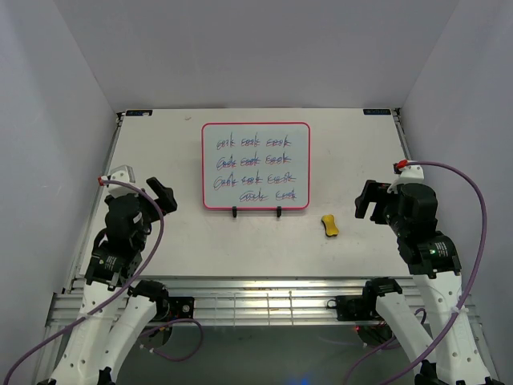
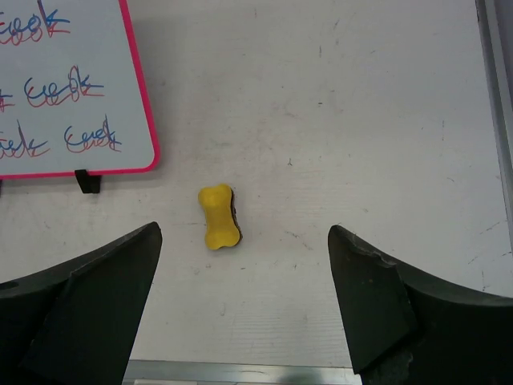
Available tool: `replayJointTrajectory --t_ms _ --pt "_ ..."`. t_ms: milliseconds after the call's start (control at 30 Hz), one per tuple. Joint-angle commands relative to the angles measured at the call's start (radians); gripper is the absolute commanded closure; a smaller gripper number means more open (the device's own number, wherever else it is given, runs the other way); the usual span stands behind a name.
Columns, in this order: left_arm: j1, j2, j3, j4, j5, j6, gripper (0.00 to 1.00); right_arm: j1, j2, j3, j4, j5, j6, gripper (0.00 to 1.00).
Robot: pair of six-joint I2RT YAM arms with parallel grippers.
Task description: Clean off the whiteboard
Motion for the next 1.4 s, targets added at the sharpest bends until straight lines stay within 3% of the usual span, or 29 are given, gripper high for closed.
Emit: replayJointTrajectory --t_ms 0,267,433,567,833,967,1033,1300,1367 --pt "-0.003 -0.013 -0.016 0.03 -0.008 -0.003 0.02 0.003 -0.003 0.011 0.034 -0.015 -0.01 0.1" --pt "-0.003 0.036 -0.033 0.104 0.078 0.0 0.02 0.003 -0.003 -0.011 0.068 -0.07 0.001 0.1" --pt "-0.003 0.224 0.025 0.242 0.393 -0.02 0.02 0.003 -0.054 -0.046 0.137 -0.157 0.03 0.1" --pt "0.041 0.418 0.062 0.375 0.569 -0.064 0.02 0.001 -0.144 -0.089 0.205 -0.275 0.038 0.1" --pt "0.385 0.74 0.126 0.815 1.09 -0.185 0.02 0.003 -0.158 -0.081 0.186 -0.384 0.021 0.1" --pt "0.407 0.992 0.187 1.044 1.383 -0.188 0.02 0.001 -0.158 -0.075 0.176 -0.418 0.012 0.1" --pt "0.407 1.065 0.224 1.081 1.457 -0.185 0.02 0.003 -0.161 -0.075 0.177 -0.435 0.01 0.1" --pt "0.402 1.288 0.269 1.394 1.632 -0.322 0.02 0.003 -0.132 -0.042 0.159 -0.518 -0.023 0.1" --pt "0.39 1.357 0.272 1.542 1.672 -0.426 0.02 0.003 -0.121 -0.025 0.14 -0.523 -0.043 0.1"
